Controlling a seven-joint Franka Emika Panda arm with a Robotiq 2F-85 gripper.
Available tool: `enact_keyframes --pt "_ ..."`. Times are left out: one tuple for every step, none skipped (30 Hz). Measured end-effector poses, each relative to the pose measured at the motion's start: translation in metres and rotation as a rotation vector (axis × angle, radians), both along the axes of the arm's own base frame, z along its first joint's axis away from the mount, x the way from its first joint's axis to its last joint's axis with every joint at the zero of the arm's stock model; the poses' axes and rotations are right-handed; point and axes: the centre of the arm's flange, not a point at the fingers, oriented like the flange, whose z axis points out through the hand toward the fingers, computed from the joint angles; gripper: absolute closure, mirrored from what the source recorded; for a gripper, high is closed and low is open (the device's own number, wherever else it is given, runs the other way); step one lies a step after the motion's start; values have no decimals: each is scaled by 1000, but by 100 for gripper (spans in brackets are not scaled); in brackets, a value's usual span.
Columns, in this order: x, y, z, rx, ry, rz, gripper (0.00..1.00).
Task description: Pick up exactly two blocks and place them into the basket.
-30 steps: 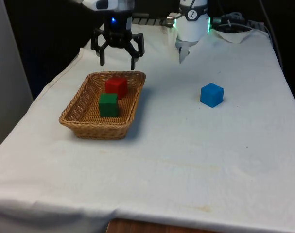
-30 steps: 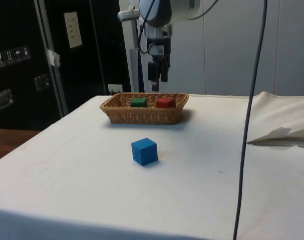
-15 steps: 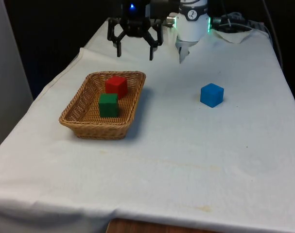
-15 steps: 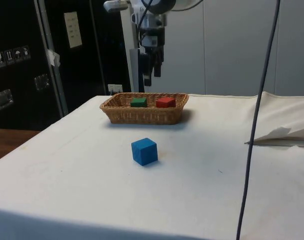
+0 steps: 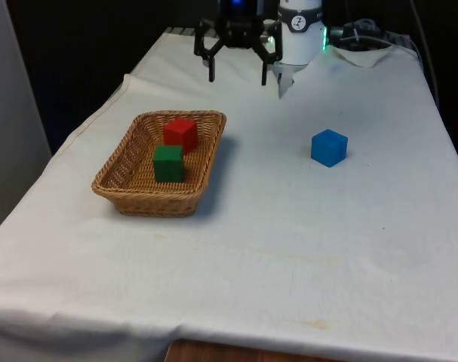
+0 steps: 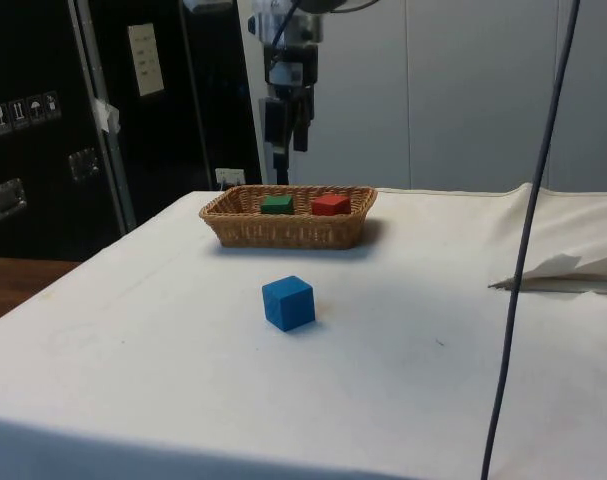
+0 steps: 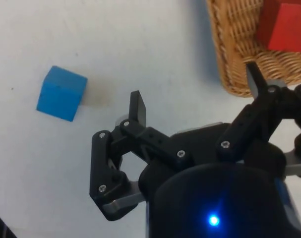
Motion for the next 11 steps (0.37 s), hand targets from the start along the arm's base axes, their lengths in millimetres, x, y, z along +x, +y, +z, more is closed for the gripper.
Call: enact_keyframes --pt "0 7 2 2 -3 9 0" --pt "0 10 3 3 -5 12 0" --pt "0 13 3 4 -6 14 0" --pt "0 13 3 4 -6 14 0" --pt "0 16 4 5 -7 17 0" --pt "0 17 3 5 -6 20 0" --pt "0 19 3 5 -6 23 0" --pt "0 19 3 5 -6 24 0" --pt "0 19 3 5 -5 24 0" --pt "0 18 3 5 -5 22 0" --pt "0 18 3 5 -5 22 0"
